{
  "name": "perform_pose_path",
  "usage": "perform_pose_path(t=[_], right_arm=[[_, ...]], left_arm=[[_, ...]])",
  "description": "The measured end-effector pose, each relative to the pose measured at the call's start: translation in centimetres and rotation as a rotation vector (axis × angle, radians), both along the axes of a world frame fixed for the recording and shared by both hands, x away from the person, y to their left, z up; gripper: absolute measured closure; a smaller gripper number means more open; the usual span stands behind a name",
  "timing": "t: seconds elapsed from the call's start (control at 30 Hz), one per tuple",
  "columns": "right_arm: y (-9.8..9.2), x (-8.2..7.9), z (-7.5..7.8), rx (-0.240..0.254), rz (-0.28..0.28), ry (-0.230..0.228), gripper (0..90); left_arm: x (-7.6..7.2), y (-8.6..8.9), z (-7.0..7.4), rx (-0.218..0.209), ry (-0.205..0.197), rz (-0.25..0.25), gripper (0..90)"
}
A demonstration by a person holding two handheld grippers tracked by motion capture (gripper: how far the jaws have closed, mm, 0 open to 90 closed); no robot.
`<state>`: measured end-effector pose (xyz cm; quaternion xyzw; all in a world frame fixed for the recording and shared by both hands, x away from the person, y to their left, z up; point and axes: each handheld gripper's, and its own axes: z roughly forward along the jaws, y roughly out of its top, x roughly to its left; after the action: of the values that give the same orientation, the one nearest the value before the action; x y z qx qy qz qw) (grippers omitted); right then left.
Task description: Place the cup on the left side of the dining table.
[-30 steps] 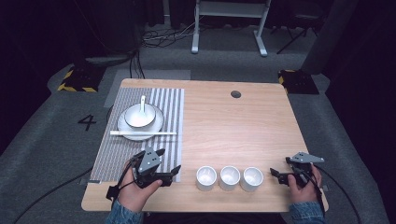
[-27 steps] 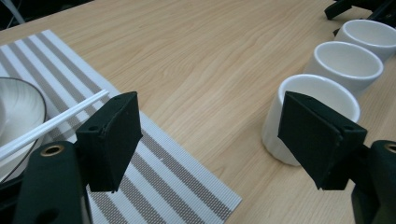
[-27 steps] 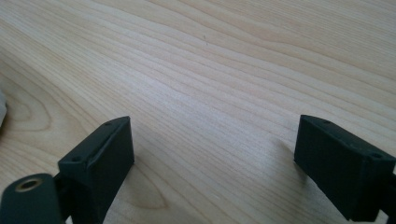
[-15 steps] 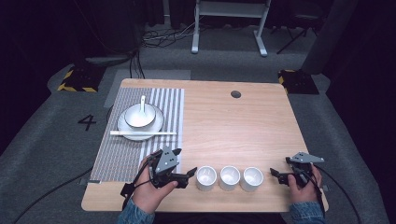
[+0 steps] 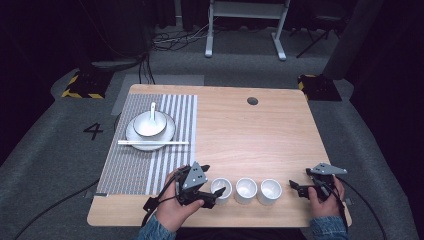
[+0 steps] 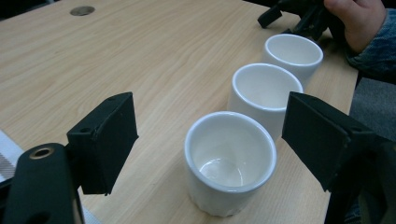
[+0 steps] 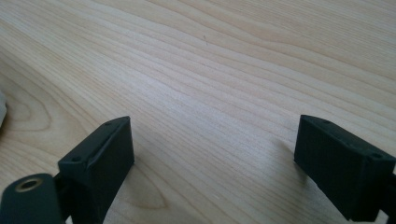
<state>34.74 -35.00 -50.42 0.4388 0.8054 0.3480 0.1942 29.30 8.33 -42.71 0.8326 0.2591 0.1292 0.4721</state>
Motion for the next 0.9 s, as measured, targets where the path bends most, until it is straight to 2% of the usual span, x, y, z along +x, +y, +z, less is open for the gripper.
perform_pose_path(t=[0.17,0.33,0.5,0.9], right_arm=[[0.0,0.0,0.0,0.0,0.0,0.0,12.0],[0.0,0.0,0.0,0.0,0.0,0.0,12.0],[0.0,0.0,0.0,0.0,0.0,0.0,12.0],[0.0,0.0,0.0,-0.001,0.0,-0.001,12.0]], left_arm=[[0.1,-0.7,-1.0,-0.002,0.025,-0.013,17.6],[0.0,-1.2,-2.0,-0.042,0.041,0.017,16.1],[0.1,-1.6,-2.9,-0.045,0.046,0.055,15.6],[0.0,-2.6,-4.7,-0.025,0.045,0.026,16.4]])
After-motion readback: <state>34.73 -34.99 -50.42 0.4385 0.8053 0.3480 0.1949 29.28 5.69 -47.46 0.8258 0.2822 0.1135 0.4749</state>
